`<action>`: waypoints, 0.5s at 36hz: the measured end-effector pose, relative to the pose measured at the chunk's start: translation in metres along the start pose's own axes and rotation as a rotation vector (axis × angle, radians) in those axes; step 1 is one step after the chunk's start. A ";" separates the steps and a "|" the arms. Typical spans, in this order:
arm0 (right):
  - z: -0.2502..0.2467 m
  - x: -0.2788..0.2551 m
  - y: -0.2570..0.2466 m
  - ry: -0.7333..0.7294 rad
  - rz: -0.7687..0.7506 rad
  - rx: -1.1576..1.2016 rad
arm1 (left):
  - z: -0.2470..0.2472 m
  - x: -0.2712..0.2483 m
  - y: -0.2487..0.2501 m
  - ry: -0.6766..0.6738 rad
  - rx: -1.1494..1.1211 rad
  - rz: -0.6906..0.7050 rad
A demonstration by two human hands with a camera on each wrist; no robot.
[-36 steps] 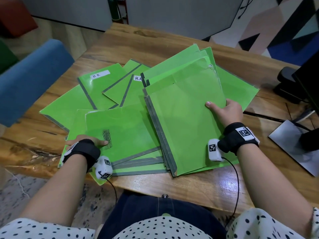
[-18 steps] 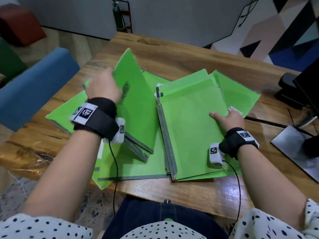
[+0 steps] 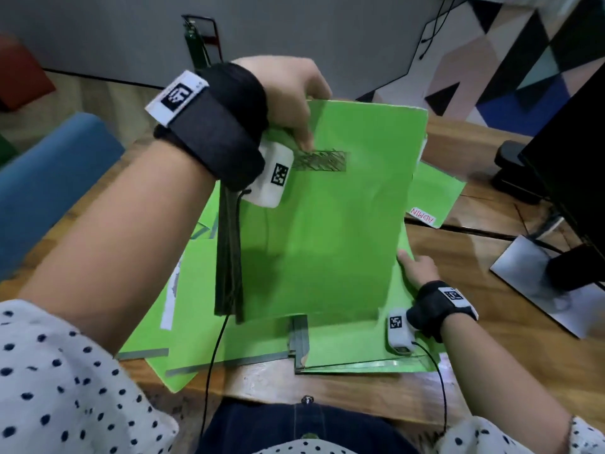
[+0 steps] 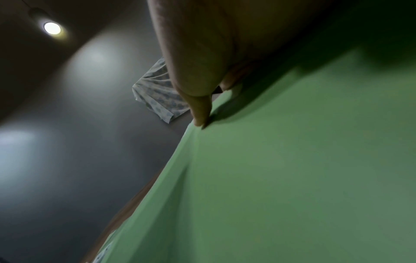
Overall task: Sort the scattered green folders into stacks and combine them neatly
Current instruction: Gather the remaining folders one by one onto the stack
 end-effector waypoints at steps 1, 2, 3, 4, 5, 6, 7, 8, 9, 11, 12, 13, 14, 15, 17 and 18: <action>0.000 -0.001 0.002 -0.017 0.029 0.043 | 0.010 0.010 0.000 -0.028 -0.004 0.004; 0.000 -0.002 0.003 -0.027 0.053 0.065 | 0.023 0.021 -0.001 -0.046 0.004 0.003; -0.001 -0.003 0.004 -0.031 0.069 0.079 | 0.040 0.033 -0.003 -0.060 0.012 0.000; -0.001 -0.004 0.005 -0.031 0.080 0.087 | 0.059 0.045 -0.005 -0.068 0.006 -0.005; -0.001 -0.004 0.007 -0.031 0.089 0.088 | 0.080 0.053 -0.008 -0.071 0.001 -0.024; -0.001 -0.005 0.009 -0.039 0.104 0.091 | 0.100 0.059 -0.012 -0.059 0.008 -0.054; 0.000 -0.005 0.012 -0.048 0.121 0.107 | 0.119 0.062 -0.017 -0.029 0.027 -0.089; 0.000 -0.003 0.016 -0.051 0.127 0.114 | 0.137 0.063 -0.023 0.014 0.042 -0.123; -0.001 -0.002 0.019 -0.057 0.132 0.114 | 0.152 0.061 -0.029 0.061 0.046 -0.150; -0.001 -0.001 0.023 -0.064 0.137 0.105 | 0.180 0.053 -0.043 0.143 0.005 -0.201; -0.001 -0.001 0.024 -0.071 0.136 0.109 | 0.192 0.047 -0.052 0.177 -0.048 -0.253; 0.001 0.000 0.025 -0.081 0.140 0.122 | 0.205 0.039 -0.061 0.199 -0.118 -0.328; 0.002 0.000 0.026 -0.089 0.142 0.127 | 0.218 0.029 -0.070 0.206 -0.196 -0.415; 0.003 0.000 0.027 -0.096 0.148 0.129 | 0.232 0.019 -0.079 0.185 -0.273 -0.512; 0.006 0.000 0.028 -0.114 0.159 0.124 | 0.264 -0.002 -0.094 0.052 -0.426 -0.711; 0.007 0.000 0.029 -0.123 0.167 0.128 | 0.279 -0.014 -0.097 -0.051 -0.501 -0.797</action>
Point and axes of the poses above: each hand's wrist, its own x-axis towards the middle knuckle, its own z-axis out of the palm, y = z × x, the point moved 4 cm from there along x, towards the middle knuckle, and after that the axes turned 6 degrees about x, right-handed, at the moved point
